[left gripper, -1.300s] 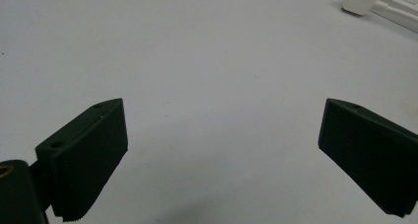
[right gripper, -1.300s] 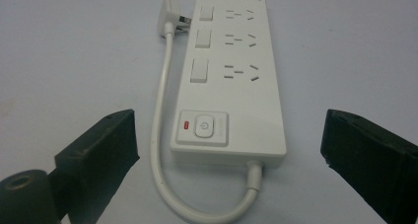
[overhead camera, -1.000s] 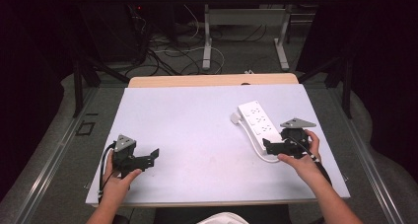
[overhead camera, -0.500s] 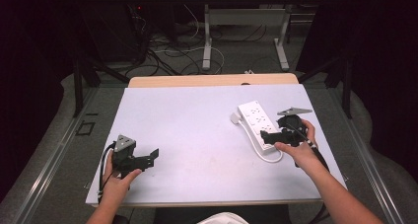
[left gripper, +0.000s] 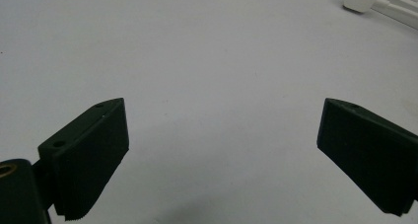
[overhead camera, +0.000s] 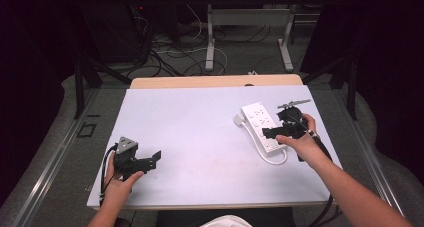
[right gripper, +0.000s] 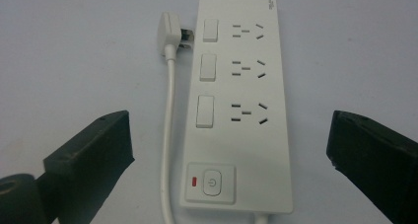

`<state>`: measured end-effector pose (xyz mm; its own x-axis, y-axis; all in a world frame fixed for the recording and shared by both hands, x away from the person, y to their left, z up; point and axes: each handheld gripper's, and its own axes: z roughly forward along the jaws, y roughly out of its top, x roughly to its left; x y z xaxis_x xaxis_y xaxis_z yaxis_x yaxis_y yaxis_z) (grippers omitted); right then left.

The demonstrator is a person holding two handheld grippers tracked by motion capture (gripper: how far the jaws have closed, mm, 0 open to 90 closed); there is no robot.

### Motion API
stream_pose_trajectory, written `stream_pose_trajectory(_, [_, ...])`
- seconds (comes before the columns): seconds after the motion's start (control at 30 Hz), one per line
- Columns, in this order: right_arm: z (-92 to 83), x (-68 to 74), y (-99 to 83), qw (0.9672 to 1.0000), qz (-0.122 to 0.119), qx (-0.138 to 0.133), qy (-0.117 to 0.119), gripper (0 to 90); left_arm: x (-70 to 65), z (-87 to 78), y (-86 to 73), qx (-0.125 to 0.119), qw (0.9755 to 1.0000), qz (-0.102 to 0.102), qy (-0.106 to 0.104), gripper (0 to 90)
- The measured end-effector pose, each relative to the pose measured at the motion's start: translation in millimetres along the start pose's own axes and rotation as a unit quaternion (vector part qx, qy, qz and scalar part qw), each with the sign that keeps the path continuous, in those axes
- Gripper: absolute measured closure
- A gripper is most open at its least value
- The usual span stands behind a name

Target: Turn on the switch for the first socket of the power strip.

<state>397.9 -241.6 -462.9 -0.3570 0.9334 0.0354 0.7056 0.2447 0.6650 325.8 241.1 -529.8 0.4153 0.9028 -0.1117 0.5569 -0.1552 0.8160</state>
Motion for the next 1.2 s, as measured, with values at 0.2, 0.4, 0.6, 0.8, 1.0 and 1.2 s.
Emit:
stream_pose_trajectory(0.2, [5.3,-4.5,8.0,0.9996,0.020,0.020,0.007,3.1,0.1,0.3,-0.1,0.000,1.0000,0.000,0.000,5.3])
stream_pose_trajectory(0.4, [11.5,-8.5,11.9,0.9984,0.042,0.037,0.007,4.0,-0.1,0.8,-0.1,0.000,1.0000,-0.002,-0.001,5.3])
stream_pose_trajectory(0.6, [17.9,-9.0,18.9,0.9960,0.070,0.052,0.017,11.0,-0.2,1.0,-0.1,0.000,1.0000,-0.002,-0.002,5.3])
stream_pose_trajectory(0.8, [25.8,-6.8,22.4,0.9946,0.066,0.078,0.019,24.0,-0.1,1.2,-0.1,0.000,1.0000,-0.002,-0.002,5.3])
stream_pose_trajectory(1.0, [34.5,-1.3,24.7,0.9933,0.064,0.093,0.024,35.7,-0.1,1.2,-0.2,0.001,1.0000,-0.002,-0.003,5.3])
stream_pose_trajectory(1.2, [42.6,3.6,25.4,0.9921,0.066,0.104,0.024,46.1,-0.3,1.7,-0.4,0.001,1.0000,0.000,-0.004,5.4])
